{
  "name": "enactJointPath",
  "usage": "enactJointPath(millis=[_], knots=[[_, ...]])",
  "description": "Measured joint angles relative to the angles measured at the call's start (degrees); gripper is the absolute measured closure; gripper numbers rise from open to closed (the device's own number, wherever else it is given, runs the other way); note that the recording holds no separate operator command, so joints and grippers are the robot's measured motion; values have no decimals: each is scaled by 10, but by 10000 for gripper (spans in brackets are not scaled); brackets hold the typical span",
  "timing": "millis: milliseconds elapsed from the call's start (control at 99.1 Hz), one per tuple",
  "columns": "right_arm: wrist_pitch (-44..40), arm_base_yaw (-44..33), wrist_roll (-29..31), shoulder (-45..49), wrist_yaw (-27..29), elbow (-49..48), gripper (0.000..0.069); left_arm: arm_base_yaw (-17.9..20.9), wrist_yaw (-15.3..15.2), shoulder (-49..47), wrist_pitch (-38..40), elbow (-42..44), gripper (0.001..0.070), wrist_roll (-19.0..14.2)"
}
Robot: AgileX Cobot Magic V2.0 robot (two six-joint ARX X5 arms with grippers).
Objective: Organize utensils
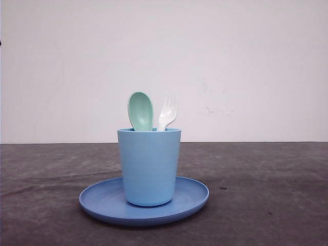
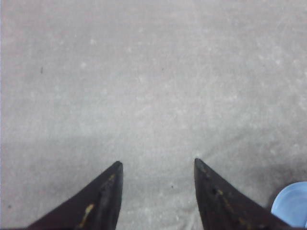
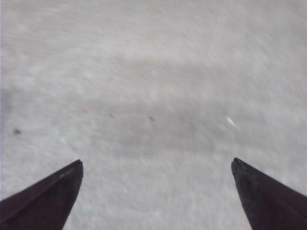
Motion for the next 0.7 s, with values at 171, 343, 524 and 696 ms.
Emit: enactJointPath(millis=[171, 343, 524, 696], knots=[[-12, -2, 0, 1, -1, 0, 66, 0, 0, 0, -2, 0, 429, 2], [-12, -2, 8, 1, -1, 0, 88, 0, 0, 0, -2, 0, 441, 3], [-12, -2, 15, 1, -1, 0, 561, 0, 0, 0, -2, 0, 672, 3], [-10, -2, 15, 1, -1, 0, 674, 0, 0, 0, -4, 0, 695, 3]])
